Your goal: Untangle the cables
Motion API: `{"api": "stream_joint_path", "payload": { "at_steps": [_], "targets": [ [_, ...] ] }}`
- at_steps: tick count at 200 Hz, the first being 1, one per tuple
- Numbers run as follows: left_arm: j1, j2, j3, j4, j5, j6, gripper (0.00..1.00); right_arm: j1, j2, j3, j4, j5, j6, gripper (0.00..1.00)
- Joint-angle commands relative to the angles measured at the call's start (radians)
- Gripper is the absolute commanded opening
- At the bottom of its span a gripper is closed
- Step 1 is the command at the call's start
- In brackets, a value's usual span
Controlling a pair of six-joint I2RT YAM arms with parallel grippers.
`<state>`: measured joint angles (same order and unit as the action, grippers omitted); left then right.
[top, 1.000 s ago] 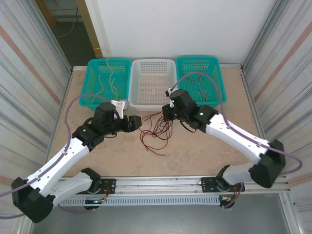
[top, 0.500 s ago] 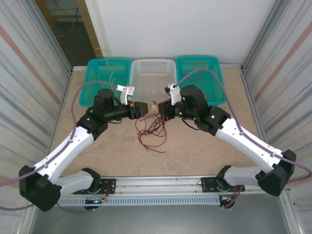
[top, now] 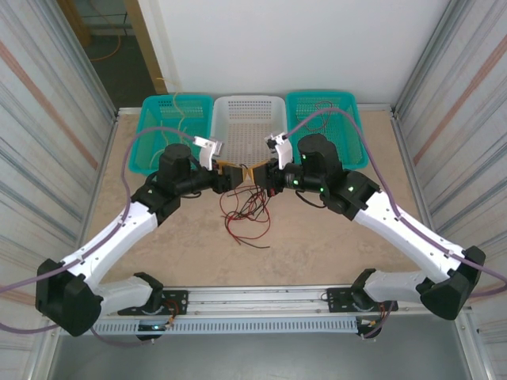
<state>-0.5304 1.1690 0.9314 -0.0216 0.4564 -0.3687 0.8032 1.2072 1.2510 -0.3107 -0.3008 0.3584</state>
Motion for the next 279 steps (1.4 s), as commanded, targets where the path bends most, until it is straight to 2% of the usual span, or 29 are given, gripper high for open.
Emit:
{"api": "stream_joint_path", "payload": {
  "at_steps": [1,22,43,83,98,127,134,142,148,155,166,189,213,227,255,268,279],
  "targets": [
    [-0.003,0.034,0.041,0.08,-0.059,0.056,0.57,-0.001,-0.037,0.041,0.046,-0.052,0.021,0.0],
    [-0.003,0.056,0.056,0.135,-0.021,0.033,0.49,-0.002,-0.045,0.035,0.047,-0.059,0.03,0.0],
    [-0.006,0.061,0.065,0.183,0.006,0.019,0.33,-0.002,-0.06,0.027,0.051,-0.061,0.036,0.0],
    [-0.015,0.044,0.108,0.175,0.016,0.007,0.11,-0.016,-0.091,0.003,0.063,-0.054,0.052,0.0],
    [-0.024,0.024,0.131,0.137,-0.021,0.007,0.0,-0.021,-0.101,-0.004,0.069,-0.043,0.062,0.0],
    [-0.028,-0.013,0.189,0.068,-0.04,-0.03,0.01,-0.021,-0.119,0.015,0.065,0.01,0.081,0.0],
    [-0.028,-0.014,0.205,0.051,-0.029,-0.036,0.17,-0.019,-0.123,0.03,0.067,0.016,0.084,0.0],
    [-0.029,-0.014,0.215,0.029,-0.016,-0.04,0.42,-0.019,-0.125,0.053,0.072,0.019,0.085,0.0],
    [-0.029,-0.012,0.215,0.022,-0.006,-0.048,0.53,-0.019,-0.124,0.076,0.07,0.023,0.087,0.0],
    [-0.029,-0.012,0.205,0.027,0.015,-0.063,0.59,-0.018,-0.123,0.106,0.067,0.026,0.085,0.0],
    [-0.033,-0.011,0.161,0.074,0.047,-0.103,0.62,-0.017,-0.119,0.149,0.069,0.027,0.083,0.0],
    [-0.08,0.029,0.045,0.17,0.044,-0.188,0.75,-0.018,-0.099,0.219,0.091,0.007,0.077,0.0],
    [-0.141,0.086,-0.03,0.223,0.003,-0.223,0.8,-0.017,-0.062,0.28,0.103,-0.017,0.077,0.0],
    [-0.159,0.127,-0.048,0.243,0.004,-0.243,0.8,-0.016,-0.047,0.305,0.114,-0.027,0.077,0.0],
    [-0.178,0.157,-0.099,0.222,-0.022,-0.239,0.66,-0.022,-0.033,0.355,0.097,0.018,0.039,0.0],
    [-0.177,0.143,-0.151,0.22,-0.049,-0.247,0.54,-0.044,-0.023,0.38,0.089,0.028,0.028,0.0],
    [-0.174,0.131,-0.176,0.189,-0.073,-0.236,0.52,-0.074,-0.01,0.399,0.085,0.019,0.035,0.0]
  ]
}}
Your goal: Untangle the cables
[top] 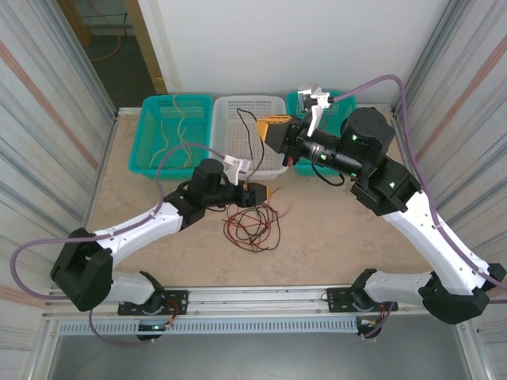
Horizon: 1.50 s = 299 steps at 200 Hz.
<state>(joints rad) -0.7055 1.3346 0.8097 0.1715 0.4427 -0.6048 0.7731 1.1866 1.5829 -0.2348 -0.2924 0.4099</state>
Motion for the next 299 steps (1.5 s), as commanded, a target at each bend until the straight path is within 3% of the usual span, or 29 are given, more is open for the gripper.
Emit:
{"api": "stream_joint_path", "payload": {
  "at_steps": [1,22,43,68,130,160,180,188,215,250,273,299],
  "targets": [
    [0.001,-0.036,-0.055,-0.009,-0.062,0.001,0.52,-0.048,0.012,0.068,0.01,0.01,-0.016,0.0],
    [0.016,-0.075,-0.072,-0.072,-0.086,0.019,0.55,-0.1,0.057,0.099,-0.003,0.035,-0.008,0.0],
    [0.026,-0.163,-0.095,-0.103,-0.101,0.022,0.65,-0.186,0.148,0.132,-0.034,0.047,0.033,0.0],
    [0.027,-0.293,-0.094,-0.23,-0.194,0.055,0.76,-0.262,0.324,0.233,-0.133,0.067,0.054,0.0],
    [0.025,-0.47,-0.156,-0.432,-0.252,0.058,0.71,-0.33,0.788,0.592,-0.361,0.037,0.038,0.0],
    [0.026,-0.478,-0.199,-0.44,-0.263,0.018,0.7,-0.328,0.906,0.668,-0.445,0.085,0.047,0.36],
    [0.021,-0.445,-0.207,-0.408,-0.218,0.006,0.7,-0.317,0.873,0.608,-0.43,0.11,0.051,0.65],
    [0.014,-0.424,-0.203,-0.4,-0.214,0.008,0.69,-0.31,0.847,0.568,-0.411,0.116,0.045,0.71],
    [-0.02,-0.336,-0.161,-0.396,-0.205,0.042,0.64,-0.271,0.734,0.436,-0.398,0.157,0.024,0.67],
    [-0.125,-0.199,-0.092,-0.426,-0.251,0.127,0.6,-0.183,0.463,0.071,-0.284,0.254,0.053,0.63],
    [-0.139,-0.098,-0.062,-0.435,-0.205,0.12,0.56,-0.143,0.291,-0.145,-0.235,0.316,0.101,0.63],
    [-0.109,-0.045,-0.097,-0.396,-0.094,0.019,0.62,-0.129,0.173,-0.277,-0.259,0.382,0.122,0.63]
  ]
}}
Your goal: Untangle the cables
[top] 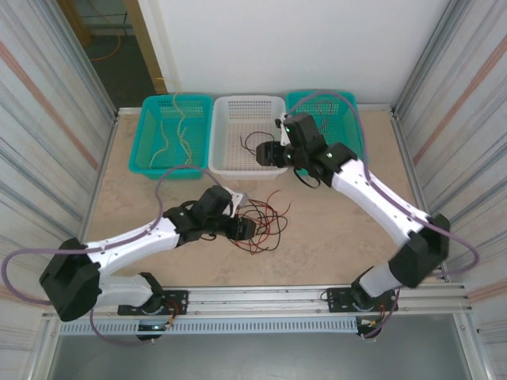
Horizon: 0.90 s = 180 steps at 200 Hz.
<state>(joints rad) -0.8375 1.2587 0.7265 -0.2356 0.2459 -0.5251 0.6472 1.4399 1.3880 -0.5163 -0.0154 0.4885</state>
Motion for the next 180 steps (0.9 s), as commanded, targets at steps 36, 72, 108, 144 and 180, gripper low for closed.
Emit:
{"api": "stream_joint_path", "payload": {
  "at_steps": [36,72,108,144,180],
  "targets": [
    [0.088,0.038,-0.076,0.139,0.235,-0.188,0.74,0.005,-0.174,-0.191,0.016,0.114,0.082,0.62],
    [0.1,0.143,-0.069,0.28,0.331,-0.299,0.74,0.023,-0.2,-0.26,0.009,0.119,0.111,0.6],
    [0.102,0.205,-0.058,0.26,0.344,-0.321,0.69,0.028,-0.237,-0.29,-0.007,0.141,0.114,0.6],
    [0.104,0.216,-0.042,0.23,0.327,-0.311,0.67,0.027,-0.253,-0.305,-0.007,0.152,0.113,0.6],
    [0.104,0.272,-0.013,0.286,0.346,-0.347,0.56,0.026,-0.247,-0.309,-0.007,0.141,0.12,0.56]
  ]
}}
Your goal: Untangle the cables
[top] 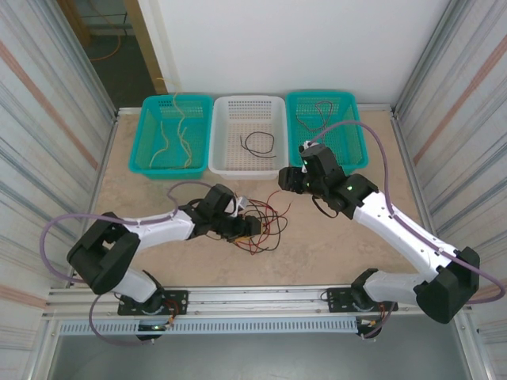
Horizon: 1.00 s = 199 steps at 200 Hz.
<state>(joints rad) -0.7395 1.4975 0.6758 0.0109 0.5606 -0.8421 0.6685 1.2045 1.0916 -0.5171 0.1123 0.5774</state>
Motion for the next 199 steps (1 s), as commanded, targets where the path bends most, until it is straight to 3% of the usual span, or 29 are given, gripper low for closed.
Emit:
{"api": "stream_joint_path", "payload": {
  "at_steps": [1,17,42,81,148,174,199],
  "targets": [
    [0.006,0.034,0.038,0.04,0.032,-0.031,0.56,0.006,-0.012,-0.013,-0.006,0.013,0.032,0.56],
    [0.006,0.041,0.045,0.055,0.044,-0.038,0.49,0.008,-0.017,-0.02,-0.006,0.015,0.034,0.54],
    [0.006,0.017,0.069,-0.006,0.041,-0.004,0.18,0.008,-0.027,-0.025,-0.006,0.012,0.035,0.54],
    [0.0,-0.116,0.136,-0.194,-0.028,0.122,0.0,0.01,-0.014,-0.041,0.042,-0.081,0.037,0.54],
    [-0.009,-0.363,0.333,-0.494,-0.19,0.35,0.0,0.034,-0.036,-0.104,0.089,-0.16,0.062,0.71],
    [-0.009,-0.422,0.477,-0.581,-0.187,0.437,0.0,0.036,-0.006,-0.138,0.141,-0.234,0.085,0.75],
    [-0.009,-0.427,0.631,-0.624,-0.147,0.477,0.0,0.045,0.075,-0.141,0.158,-0.222,0.122,0.74]
  ]
}}
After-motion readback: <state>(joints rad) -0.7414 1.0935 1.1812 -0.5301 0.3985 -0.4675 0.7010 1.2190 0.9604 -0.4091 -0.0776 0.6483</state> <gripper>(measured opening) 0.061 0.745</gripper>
